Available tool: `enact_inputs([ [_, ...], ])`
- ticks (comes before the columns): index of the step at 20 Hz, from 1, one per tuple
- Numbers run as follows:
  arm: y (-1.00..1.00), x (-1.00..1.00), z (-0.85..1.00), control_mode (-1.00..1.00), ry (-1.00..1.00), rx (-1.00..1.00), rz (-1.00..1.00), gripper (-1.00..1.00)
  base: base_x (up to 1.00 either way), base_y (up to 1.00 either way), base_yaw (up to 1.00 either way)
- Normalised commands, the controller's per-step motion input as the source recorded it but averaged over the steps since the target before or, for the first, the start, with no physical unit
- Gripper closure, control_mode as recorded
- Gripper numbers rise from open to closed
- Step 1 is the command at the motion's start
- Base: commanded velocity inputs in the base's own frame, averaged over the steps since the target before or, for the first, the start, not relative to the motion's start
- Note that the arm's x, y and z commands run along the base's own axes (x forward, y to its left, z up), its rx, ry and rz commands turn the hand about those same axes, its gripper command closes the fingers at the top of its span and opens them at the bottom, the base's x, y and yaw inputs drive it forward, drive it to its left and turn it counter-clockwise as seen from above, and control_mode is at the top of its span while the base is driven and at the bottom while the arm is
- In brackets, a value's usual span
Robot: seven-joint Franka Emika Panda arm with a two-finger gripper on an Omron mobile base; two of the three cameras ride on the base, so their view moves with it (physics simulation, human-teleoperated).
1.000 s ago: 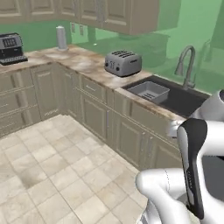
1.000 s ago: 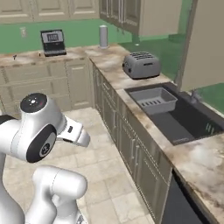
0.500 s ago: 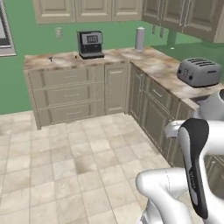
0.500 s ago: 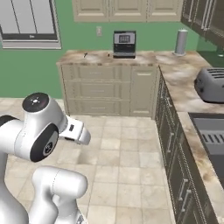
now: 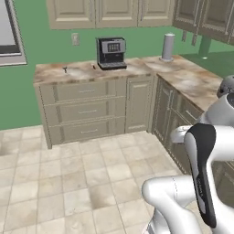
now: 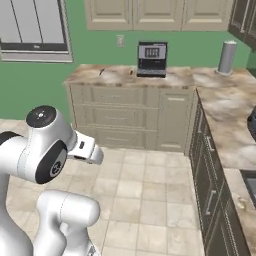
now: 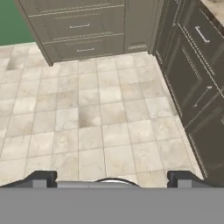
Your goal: Organize the utensils by type. Pick up the wooden spoons from the counter and place them in the open cabinet. Then pick up the metallic utensils from the counter and place them in the open drawer.
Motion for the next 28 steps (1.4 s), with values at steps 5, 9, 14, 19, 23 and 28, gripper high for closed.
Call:
enact_inputs([
  [5,0.0,0.0,0.0,1.0,0.0,0.0,0.0,-1.0,0.95,-0.05,0.0],
  [9,0.0,0.0,0.0,1.0,0.0,0.0,0.0,-1.0,1.0,0.0,0.0],
  [14,0.0,0.0,0.0,1.0,0.0,0.0,0.0,-1.0,0.93,0.09,0.0],
  [19,0.0,0.0,0.0,1.0,0.0,0.0,0.0,-1.0,0.81,0.24,-0.04],
  [23,0.0,0.0,0.0,1.0,0.0,0.0,0.0,-1.0,0.75,0.3,-0.04],
  [28,0.0,0.0,0.0,1.0,0.0,0.0,0.0,-1.0,0.57,0.46,-0.03],
])
